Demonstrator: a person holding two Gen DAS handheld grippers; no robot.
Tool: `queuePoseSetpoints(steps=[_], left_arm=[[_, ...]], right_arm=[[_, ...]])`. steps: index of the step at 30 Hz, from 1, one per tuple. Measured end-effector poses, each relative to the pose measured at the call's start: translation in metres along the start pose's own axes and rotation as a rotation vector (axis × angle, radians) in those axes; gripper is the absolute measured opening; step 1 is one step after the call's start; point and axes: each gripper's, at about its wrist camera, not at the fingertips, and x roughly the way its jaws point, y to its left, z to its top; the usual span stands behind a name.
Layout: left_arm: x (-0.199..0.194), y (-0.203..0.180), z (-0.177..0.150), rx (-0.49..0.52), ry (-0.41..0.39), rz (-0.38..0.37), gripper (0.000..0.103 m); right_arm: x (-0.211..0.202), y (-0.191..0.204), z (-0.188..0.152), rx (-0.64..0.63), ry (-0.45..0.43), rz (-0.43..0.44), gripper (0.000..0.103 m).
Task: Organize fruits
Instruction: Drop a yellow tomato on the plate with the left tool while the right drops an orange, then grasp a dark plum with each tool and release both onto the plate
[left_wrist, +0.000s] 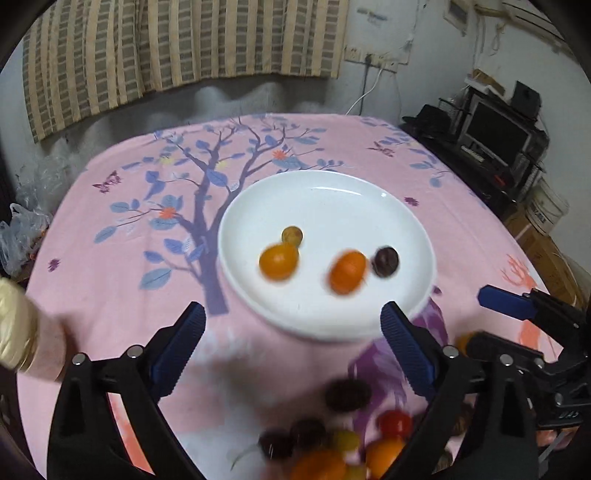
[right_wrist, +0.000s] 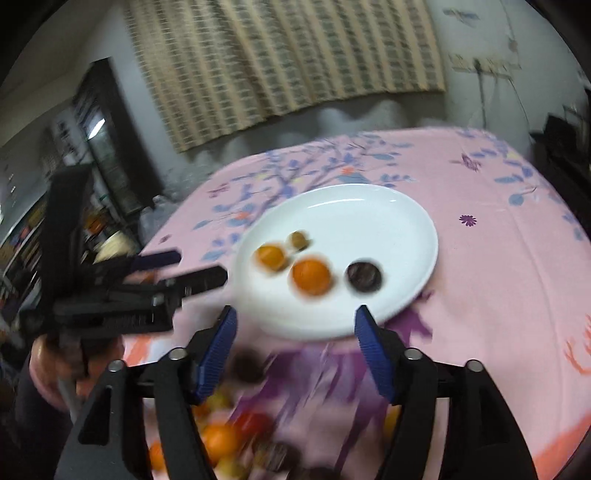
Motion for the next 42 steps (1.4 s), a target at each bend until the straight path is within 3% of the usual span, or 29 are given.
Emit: queuePoseSetpoints(steps=[7, 14, 19, 23, 26, 30, 33, 38, 40, 41, 42], left_arm=[[-0.088, 0.017, -0.101, -0.029, -0.057, 0.009, 0.096], [-0.132, 0.029, -0.174, -0.039, -0.088, 0.046, 0.096], [-0.148, 0.034, -0.201, -0.034, -0.094, 0.079, 0.096], [-0.153, 0.034, -0.209, -0.034, -0.101, 0.068, 0.096], [-0.149, 0.028, -0.211, -0.016, -0.091, 0.045, 0.096], [-0.134, 0.012, -0.211, 0.046, -0.058, -0.017, 0.096], [-0.11, -0.009, -0.209, 0.153, -0.025, -0.042, 0.096], [-0.072, -0.02, -0.208, 0.189, 0.067, -0.08, 0.054], [-0.062, -0.019, -0.208, 0.181, 0.1, -0.093, 0.048], [-0.06, -0.018, -0.207, 0.172, 0.113, -0.109, 0.038], [-0.059, -0.016, -0.207, 0.166, 0.116, -0.114, 0.038]], right_arm=[[-0.073, 0.077, -0.099, -0.156, 0.042, 0.062, 0.075], [-0.068, 0.127, -0.183, -0.26, 0.121, 0.02, 0.075], [-0.058, 0.129, -0.188, -0.216, 0.146, 0.034, 0.074], [-0.05, 0.133, -0.19, -0.226, 0.158, 0.026, 0.065], [-0.041, 0.135, -0.195, -0.239, 0.191, -0.005, 0.04], [-0.05, 0.123, -0.19, -0.189, 0.176, 0.03, 0.04], [-0.062, 0.115, -0.186, -0.159, 0.152, 0.033, 0.04], [-0.076, 0.102, -0.18, -0.141, 0.125, 0.016, 0.04], [-0.078, 0.096, -0.177, -0.122, 0.119, 0.028, 0.04], [-0.078, 0.093, -0.175, -0.118, 0.116, 0.03, 0.04], [-0.079, 0.091, -0.173, -0.117, 0.109, 0.029, 0.04]])
